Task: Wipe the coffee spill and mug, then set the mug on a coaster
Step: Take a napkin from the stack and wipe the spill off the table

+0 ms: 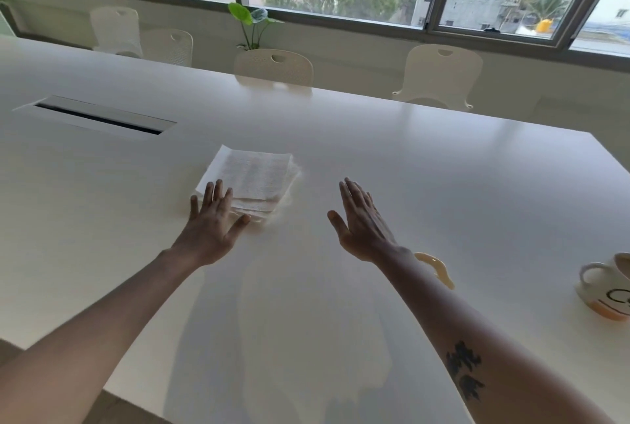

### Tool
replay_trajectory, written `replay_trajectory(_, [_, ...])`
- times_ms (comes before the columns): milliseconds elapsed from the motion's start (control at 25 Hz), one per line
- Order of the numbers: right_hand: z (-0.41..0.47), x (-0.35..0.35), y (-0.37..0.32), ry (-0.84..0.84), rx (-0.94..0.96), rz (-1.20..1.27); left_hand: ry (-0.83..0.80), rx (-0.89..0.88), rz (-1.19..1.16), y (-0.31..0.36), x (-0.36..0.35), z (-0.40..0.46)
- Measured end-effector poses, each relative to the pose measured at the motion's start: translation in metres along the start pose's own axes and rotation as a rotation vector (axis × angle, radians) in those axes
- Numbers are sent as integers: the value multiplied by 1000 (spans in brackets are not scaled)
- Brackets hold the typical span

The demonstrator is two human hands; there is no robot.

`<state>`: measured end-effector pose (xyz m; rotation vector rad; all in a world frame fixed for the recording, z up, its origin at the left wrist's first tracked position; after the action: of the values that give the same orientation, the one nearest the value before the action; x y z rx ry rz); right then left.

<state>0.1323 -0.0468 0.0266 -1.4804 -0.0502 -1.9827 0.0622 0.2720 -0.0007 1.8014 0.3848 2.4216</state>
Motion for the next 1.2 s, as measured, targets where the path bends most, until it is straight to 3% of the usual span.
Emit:
replay_trajectory(640, [-6, -74, -43, -164, 40, 51, -54, 56, -20, -36, -37, -33])
replay_trajectory(960, [17, -88, -84, -185, 92, 14, 234, -113, -222, 3, -6, 7])
replay_trajectory(1200, [29, -100, -100, -191, 80, -82, 98, -112, -265, 32, -10, 57])
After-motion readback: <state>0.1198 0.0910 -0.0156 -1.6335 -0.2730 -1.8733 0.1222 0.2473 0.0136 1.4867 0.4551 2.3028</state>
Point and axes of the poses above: each hand's wrist, its own z-axis towards the middle knuckle, its own x-axis out of the back of the hand, y = z × x, the point moved 6 cm from there along z, towards the middle knuckle, and after that the axes turned 11 degrees about y, right-handed, at the moved point
